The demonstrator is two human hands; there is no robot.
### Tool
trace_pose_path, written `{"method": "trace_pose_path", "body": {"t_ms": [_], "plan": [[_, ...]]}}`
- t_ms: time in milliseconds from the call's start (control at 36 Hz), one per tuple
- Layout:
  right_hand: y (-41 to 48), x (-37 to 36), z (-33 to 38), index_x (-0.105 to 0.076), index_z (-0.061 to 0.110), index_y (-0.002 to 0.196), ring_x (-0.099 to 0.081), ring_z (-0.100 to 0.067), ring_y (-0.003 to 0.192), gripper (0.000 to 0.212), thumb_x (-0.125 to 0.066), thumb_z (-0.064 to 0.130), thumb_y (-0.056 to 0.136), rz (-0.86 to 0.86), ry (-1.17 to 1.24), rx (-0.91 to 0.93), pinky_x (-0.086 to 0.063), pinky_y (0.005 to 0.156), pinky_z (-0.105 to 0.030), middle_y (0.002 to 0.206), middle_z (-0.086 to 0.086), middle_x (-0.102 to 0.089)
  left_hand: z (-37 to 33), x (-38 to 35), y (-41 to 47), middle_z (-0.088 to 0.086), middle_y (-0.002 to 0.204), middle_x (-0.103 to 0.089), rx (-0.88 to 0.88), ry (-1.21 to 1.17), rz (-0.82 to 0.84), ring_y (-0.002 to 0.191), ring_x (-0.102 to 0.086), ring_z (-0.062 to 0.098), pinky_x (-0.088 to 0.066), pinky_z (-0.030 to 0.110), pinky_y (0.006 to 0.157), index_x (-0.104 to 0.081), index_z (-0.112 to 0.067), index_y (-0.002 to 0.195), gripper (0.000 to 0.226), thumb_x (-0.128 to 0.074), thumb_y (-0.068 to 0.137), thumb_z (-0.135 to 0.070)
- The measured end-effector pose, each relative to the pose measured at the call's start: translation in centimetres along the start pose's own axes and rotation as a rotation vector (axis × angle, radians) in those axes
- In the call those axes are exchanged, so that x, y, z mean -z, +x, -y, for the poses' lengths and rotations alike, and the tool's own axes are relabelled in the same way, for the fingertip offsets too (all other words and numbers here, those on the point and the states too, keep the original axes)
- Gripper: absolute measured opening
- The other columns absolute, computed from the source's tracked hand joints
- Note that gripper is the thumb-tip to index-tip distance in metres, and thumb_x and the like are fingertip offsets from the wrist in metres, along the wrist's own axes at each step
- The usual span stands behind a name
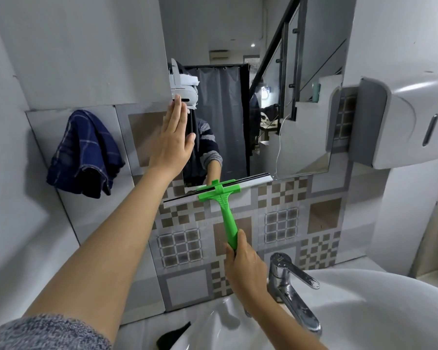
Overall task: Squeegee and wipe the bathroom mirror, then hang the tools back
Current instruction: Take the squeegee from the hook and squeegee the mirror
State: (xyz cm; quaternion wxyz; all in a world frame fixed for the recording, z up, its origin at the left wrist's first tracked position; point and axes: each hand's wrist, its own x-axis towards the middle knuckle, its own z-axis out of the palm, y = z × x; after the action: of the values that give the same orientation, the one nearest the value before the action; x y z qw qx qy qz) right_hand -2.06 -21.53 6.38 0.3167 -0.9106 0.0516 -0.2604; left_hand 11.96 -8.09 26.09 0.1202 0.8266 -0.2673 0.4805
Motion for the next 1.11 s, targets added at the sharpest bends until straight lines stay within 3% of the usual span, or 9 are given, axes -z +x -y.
{"method": "trace_pose_path", "body": {"t_ms": [194, 278, 361, 472, 556, 667, 861, 1000, 1111], "plan": [[-0.2, 0.5, -0.7, -0.031, 0.014, 0.134, -0.059, -0.018, 0.073, 0.042, -0.034, 0.036, 0.099, 0.010, -0.061, -0.008, -0.041, 0.056, -0.029, 0.094, -0.001, -0.063, -0.2, -0.5, -0.9, 0.016, 0.155, -0.007, 0.019, -0.026, 0.013, 0.143, -0.006, 0.027, -0.027, 0.045, 0.113, -0.011, -0.002, 0.145, 0.065, -0.048, 0.093, -0.014], [-0.2, 1.1, -0.8, -0.033, 0.014, 0.132, -0.050, -0.015, 0.066, 0.040, -0.034, 0.036, 0.098, 0.005, -0.109, -0.012, -0.034, 0.053, -0.028, 0.091, 0.000, -0.062, -0.4, -0.7, -0.8, 0.017, 0.155, -0.007, 0.032, -0.027, -0.002, 0.143, -0.005, 0.028, -0.016, 0.040, 0.117, -0.011, -0.001, 0.145, 0.066, -0.049, 0.092, -0.012], [-0.1, 1.9, -0.8, -0.035, 0.014, 0.131, -0.057, -0.019, 0.071, 0.039, -0.035, 0.035, 0.099, 0.002, -0.128, -0.011, -0.033, 0.052, -0.027, 0.090, -0.001, -0.062, -1.0, -1.0, -1.0, 0.018, 0.155, -0.007, 0.057, -0.042, -0.012, 0.143, -0.005, 0.029, -0.010, 0.037, 0.117, -0.010, 0.000, 0.144, 0.066, -0.049, 0.092, -0.011], [-0.1, 3.6, -0.8, -0.036, 0.014, 0.129, -0.046, -0.014, 0.068, 0.037, -0.032, 0.036, 0.099, 0.022, -0.163, -0.008, -0.021, 0.044, -0.020, 0.099, 0.000, -0.064, -1.7, -1.5, -1.4, 0.016, 0.155, -0.005, 0.108, -0.056, -0.033, 0.143, -0.003, 0.028, 0.002, 0.021, 0.114, -0.009, 0.000, 0.145, 0.067, -0.049, 0.092, -0.011], [0.1, 4.6, -0.7, -0.039, 0.015, 0.122, -0.046, -0.014, 0.069, 0.032, -0.034, 0.037, 0.099, 0.037, -0.176, -0.002, -0.031, 0.051, -0.024, 0.097, 0.001, -0.063, -2.3, -2.0, -1.8, 0.014, 0.156, -0.002, 0.143, -0.061, -0.049, 0.144, -0.001, 0.026, 0.013, 0.007, 0.106, -0.007, -0.001, 0.145, 0.068, -0.048, 0.093, -0.010], [0.6, 5.3, -0.8, -0.041, 0.017, 0.118, -0.051, -0.016, 0.071, 0.029, -0.037, 0.037, 0.098, 0.051, -0.155, -0.004, -0.043, 0.062, -0.031, 0.092, 0.002, -0.061, -3.0, -2.2, -2.0, 0.014, 0.156, -0.001, 0.168, -0.065, -0.072, 0.144, 0.000, 0.027, 0.013, 0.001, 0.101, -0.007, 0.000, 0.145, 0.069, -0.050, 0.092, -0.009], [0.7, 7.2, -2.7, -0.042, 0.017, 0.118, -0.048, -0.016, 0.069, 0.029, -0.035, 0.037, 0.098, 0.052, -0.202, 0.040, -0.037, 0.060, -0.028, 0.094, -0.001, -0.063, -4.2, -1.9, -2.8, 0.010, 0.156, 0.002, 0.207, -0.057, -0.011, 0.144, 0.002, 0.023, -0.013, 0.020, 0.103, -0.003, -0.003, 0.145, 0.072, -0.051, 0.091, -0.009], [0.5, 9.1, -4.4, -0.044, 0.016, 0.119, -0.054, -0.015, 0.063, 0.032, -0.038, 0.039, 0.097, 0.019, -0.212, 0.062, -0.049, 0.057, -0.031, 0.078, 0.004, -0.053, -5.0, -1.6, -4.6, 0.007, 0.156, 0.006, 0.252, -0.076, 0.120, 0.144, 0.003, 0.021, -0.019, 0.027, 0.109, -0.005, -0.004, 0.146, 0.071, -0.050, 0.093, -0.014], [0.7, 11.3, -5.5, -0.051, 0.017, 0.116, -0.048, -0.011, 0.052, 0.029, -0.044, 0.035, 0.095, -0.012, -0.218, 0.132, -0.033, 0.043, -0.020, 0.071, 0.006, -0.054, -6.8, -1.2, -5.8, 0.009, 0.157, 0.001, 0.248, -0.108, 0.202, 0.144, 0.002, 0.023, -0.014, 0.037, 0.117, -0.008, -0.004, 0.146, 0.069, -0.050, 0.093, -0.018]]}}
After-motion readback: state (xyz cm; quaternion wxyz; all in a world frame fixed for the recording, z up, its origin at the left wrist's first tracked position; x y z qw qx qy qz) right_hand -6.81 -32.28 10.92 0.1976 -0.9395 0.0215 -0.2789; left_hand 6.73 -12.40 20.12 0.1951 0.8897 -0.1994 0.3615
